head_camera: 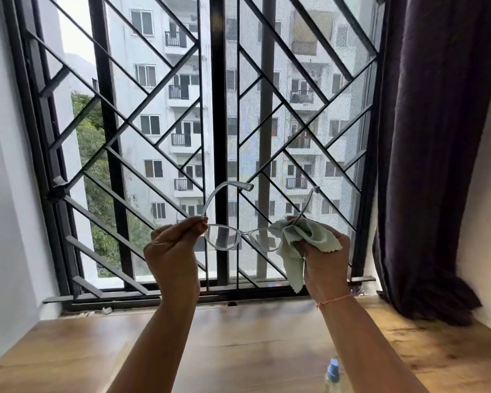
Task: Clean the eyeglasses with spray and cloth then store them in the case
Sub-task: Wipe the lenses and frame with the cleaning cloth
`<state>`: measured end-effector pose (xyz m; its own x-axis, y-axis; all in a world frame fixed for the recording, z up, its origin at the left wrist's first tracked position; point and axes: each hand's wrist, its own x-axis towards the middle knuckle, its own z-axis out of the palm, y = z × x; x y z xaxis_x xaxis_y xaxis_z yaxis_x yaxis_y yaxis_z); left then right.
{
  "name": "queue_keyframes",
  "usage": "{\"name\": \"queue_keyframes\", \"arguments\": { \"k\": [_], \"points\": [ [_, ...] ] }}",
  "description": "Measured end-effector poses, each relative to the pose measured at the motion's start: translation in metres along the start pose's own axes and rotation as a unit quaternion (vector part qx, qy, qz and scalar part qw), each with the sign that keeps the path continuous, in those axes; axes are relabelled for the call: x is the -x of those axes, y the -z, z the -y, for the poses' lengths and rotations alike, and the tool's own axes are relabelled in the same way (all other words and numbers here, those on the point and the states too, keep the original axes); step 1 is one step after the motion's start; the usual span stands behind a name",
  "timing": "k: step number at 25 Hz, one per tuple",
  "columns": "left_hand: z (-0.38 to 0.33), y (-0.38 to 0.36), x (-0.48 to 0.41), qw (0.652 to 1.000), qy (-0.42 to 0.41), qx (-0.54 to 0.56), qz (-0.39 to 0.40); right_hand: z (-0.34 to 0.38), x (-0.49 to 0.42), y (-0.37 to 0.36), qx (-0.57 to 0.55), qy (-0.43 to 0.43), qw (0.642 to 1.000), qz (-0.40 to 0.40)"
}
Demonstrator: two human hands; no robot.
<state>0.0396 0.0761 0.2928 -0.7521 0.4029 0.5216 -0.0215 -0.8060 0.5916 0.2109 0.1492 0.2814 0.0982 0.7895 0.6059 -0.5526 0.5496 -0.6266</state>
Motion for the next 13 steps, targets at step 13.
{"name": "queue_keyframes", "arguments": {
  "k": [13],
  "points": [
    [-0.0017, 0.0022, 0.0033, 0.968, -0.139, -0.207, -0.014, 0.0024, -0.0083, 0.0031, -0.001, 0.048, 0.998, -0.033]
  ]
}}
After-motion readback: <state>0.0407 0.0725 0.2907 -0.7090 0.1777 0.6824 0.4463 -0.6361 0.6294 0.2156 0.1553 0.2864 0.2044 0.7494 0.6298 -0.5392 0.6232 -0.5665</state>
